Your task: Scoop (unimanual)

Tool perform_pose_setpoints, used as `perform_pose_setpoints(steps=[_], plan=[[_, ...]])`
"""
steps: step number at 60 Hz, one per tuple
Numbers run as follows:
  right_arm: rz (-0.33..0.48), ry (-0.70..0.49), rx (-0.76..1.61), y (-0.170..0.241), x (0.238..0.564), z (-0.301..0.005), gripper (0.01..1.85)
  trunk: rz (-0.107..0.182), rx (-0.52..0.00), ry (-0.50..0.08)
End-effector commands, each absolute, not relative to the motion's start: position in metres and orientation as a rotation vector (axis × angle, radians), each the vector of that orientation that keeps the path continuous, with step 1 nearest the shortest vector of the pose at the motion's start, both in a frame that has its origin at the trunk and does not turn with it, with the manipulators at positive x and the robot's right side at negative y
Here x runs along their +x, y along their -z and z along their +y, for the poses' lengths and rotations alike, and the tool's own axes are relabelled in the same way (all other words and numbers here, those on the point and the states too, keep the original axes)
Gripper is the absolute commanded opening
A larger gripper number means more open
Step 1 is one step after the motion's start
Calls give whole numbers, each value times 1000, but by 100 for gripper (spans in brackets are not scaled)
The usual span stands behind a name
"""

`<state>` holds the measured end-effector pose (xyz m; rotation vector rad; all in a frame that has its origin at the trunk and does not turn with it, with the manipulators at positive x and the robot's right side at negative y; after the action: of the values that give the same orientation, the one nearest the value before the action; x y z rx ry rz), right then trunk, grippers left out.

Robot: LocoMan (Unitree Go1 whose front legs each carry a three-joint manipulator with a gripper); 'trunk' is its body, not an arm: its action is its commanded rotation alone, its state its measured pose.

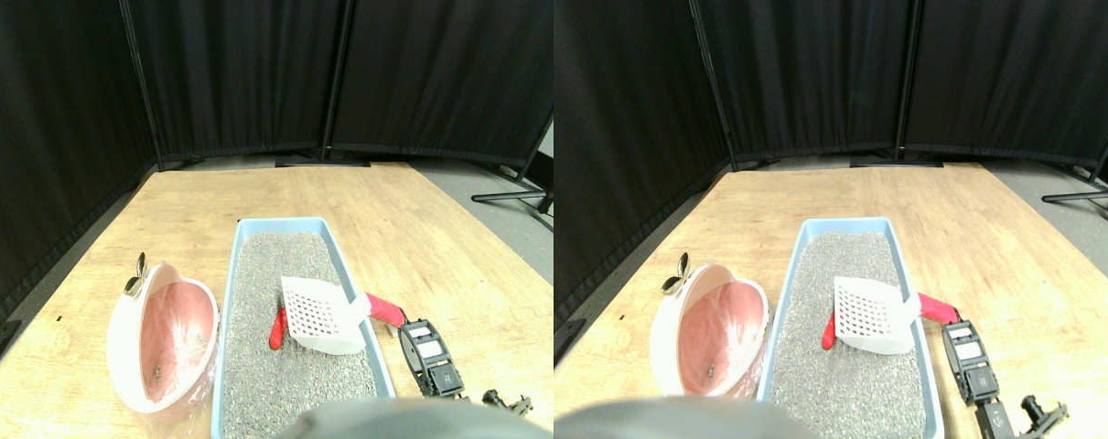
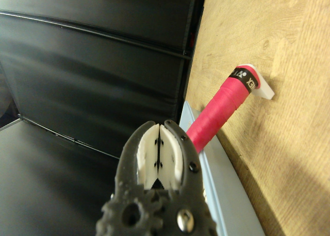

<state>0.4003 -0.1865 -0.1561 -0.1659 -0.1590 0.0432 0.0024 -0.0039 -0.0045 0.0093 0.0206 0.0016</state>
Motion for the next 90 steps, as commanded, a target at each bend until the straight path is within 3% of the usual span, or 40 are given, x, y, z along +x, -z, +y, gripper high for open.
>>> perform_pose_setpoints(steps=[1, 21, 35, 47, 60, 90], plan=[[-201, -36, -174, 149, 399, -186, 48, 19, 1, -11], [-278, -79, -128, 149, 396, -191, 48, 13, 1, -10], [-349, -137, 10, 146, 400, -196, 71, 16, 1, -9], [-306, -176, 54, 149, 411, -197, 88, 18, -7, -3], [-269, -193, 104, 156, 423, -195, 86, 24, -21, -3], [-128, -107, 209, 172, 429, -191, 85, 28, -32, -9]])
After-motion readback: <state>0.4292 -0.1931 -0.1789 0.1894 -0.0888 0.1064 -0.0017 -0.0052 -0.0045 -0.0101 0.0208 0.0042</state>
